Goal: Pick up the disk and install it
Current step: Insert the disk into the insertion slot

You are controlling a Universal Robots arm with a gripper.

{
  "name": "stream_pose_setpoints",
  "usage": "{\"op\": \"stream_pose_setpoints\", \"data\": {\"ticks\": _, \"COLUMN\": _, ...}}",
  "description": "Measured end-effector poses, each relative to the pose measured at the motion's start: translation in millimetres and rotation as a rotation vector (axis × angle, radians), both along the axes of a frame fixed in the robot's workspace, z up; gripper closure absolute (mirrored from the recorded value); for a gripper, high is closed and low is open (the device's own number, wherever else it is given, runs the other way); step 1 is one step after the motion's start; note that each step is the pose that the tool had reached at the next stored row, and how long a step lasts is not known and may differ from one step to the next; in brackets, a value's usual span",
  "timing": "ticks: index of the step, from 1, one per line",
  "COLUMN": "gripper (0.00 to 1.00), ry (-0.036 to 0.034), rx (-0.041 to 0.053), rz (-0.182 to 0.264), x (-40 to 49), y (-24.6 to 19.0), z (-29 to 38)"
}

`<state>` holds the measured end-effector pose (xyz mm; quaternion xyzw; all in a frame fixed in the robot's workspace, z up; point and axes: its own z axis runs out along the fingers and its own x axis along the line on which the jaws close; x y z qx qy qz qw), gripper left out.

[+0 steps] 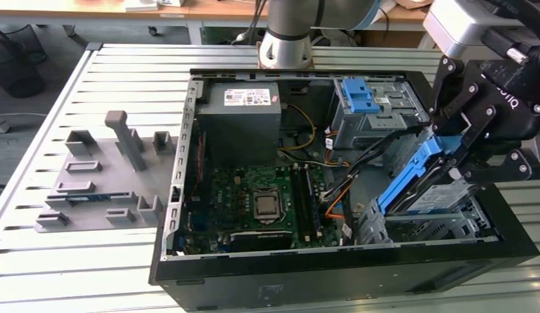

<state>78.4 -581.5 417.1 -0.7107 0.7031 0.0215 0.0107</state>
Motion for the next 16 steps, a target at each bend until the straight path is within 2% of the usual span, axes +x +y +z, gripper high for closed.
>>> {"op": "stream_pose_setpoints", "data": {"ticks": 8, "gripper": 0.64, "ry": 0.0, "rx": -0.0001, "rz": 0.0, "x": 0.2, "y": -0.6, "z": -11.2}}
{"op": "stream_pose_setpoints", "data": {"ticks": 16, "gripper": 0.62, "ry": -0.0001, "rx": -0.0007, "rz": 0.0, "x": 0.3, "y": -0.6, "z": -12.0}}
